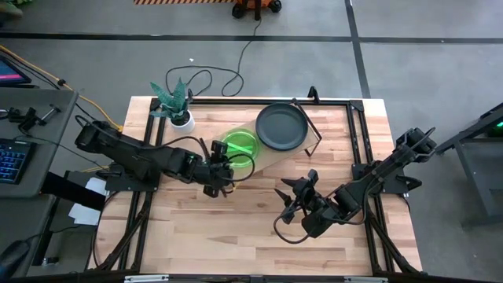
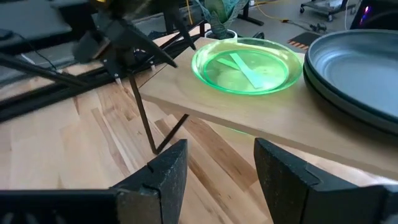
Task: Place and stack plates onto a shelf
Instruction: Stack the green plate on top of the other green plates on the shelf
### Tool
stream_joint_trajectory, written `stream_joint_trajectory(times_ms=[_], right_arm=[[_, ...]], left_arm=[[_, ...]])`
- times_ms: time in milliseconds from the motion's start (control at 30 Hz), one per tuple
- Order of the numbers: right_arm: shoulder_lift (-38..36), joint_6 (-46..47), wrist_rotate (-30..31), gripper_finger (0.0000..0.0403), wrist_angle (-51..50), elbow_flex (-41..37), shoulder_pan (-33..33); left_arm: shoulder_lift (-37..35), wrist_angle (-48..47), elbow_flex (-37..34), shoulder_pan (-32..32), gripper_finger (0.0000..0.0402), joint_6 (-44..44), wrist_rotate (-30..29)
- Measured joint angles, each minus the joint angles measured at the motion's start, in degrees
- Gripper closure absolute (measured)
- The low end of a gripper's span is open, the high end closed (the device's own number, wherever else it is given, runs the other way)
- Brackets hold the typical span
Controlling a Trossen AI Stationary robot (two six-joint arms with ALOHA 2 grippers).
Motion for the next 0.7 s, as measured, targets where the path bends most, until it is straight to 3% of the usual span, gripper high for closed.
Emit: stream_joint_trajectory(times_ms=[233,367,533,700], right_arm=[[1.6,2.3,-0.1,0.0233,-0.1,0.0,0.4],[4.4,4.9,-2.0,0.0233,-0.1,0.0,1.1],[11.8,10.2,-5.1,0.0233,-1.0,0.0,2.0],[22.4,18.0,-7.1,0.0233,-0.1,0.0,0.1]], left_arm=[[-5.0,-2.6,2.2,-5.6,0.0254,-13.1,1.2],[-9.9,2.3,-0.9,-11.8,0.0258,-19.3,1.2],[-17.9,21.2,-12.1,-22.9,0.0259,-21.6,-6.0],[-23.9,46.4,-26.0,-32.0,0.0259,-13.7,-17.5]])
